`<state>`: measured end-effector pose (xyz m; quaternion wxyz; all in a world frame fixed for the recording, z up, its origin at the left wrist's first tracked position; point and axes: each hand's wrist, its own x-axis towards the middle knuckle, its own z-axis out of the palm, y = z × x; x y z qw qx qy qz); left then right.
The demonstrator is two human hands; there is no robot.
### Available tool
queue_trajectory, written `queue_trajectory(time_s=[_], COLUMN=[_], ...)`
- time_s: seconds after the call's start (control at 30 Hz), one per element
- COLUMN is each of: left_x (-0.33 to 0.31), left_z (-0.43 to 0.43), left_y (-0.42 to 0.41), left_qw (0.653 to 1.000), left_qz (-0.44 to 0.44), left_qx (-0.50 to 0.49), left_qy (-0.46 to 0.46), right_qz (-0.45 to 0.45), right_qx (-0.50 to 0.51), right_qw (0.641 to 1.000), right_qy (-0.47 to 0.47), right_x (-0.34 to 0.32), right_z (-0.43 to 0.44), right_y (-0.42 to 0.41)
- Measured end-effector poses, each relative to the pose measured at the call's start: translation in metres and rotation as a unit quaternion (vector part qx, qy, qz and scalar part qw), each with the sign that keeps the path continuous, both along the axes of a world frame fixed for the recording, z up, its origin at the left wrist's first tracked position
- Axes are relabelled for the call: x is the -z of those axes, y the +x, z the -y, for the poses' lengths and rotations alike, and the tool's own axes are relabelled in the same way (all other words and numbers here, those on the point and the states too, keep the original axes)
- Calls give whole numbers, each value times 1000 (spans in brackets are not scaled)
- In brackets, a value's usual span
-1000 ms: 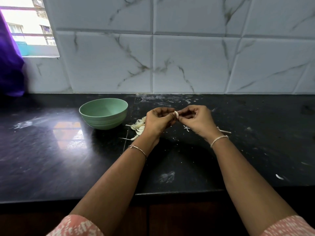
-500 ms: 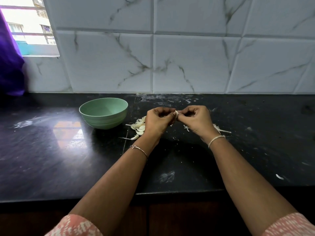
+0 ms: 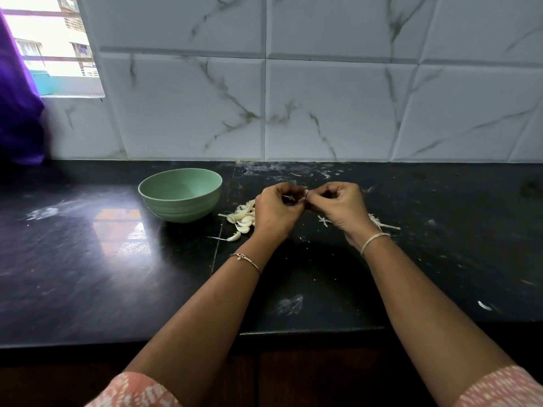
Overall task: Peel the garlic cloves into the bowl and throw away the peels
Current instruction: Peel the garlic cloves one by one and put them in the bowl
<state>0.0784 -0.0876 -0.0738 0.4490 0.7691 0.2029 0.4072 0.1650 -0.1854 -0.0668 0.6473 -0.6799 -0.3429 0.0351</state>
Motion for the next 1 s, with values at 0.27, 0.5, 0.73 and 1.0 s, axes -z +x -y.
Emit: queue_trajectory(time_s=[0.27,0.5,0.73,1.0], left_x=[-1,-2,-2,0], left_z=[-3,-6,-8,-8], left_y=[-1,-2,-3,-4], left_qw=[1000,1000,1000,999], left_qz=[6,7,13,15], left_qx=[14,16,11,17], left_qy=[15,9,8,27], right_qz=[-34,-65,-87,-94], right_qx=[-31,-50,-67,-71], right_qw=[999,996,994,993], right_qy=[13,25,26,34], right_x=[-1,-1,-2,-4], right_z=[2,2,4,5], right_y=[0,1,2,0])
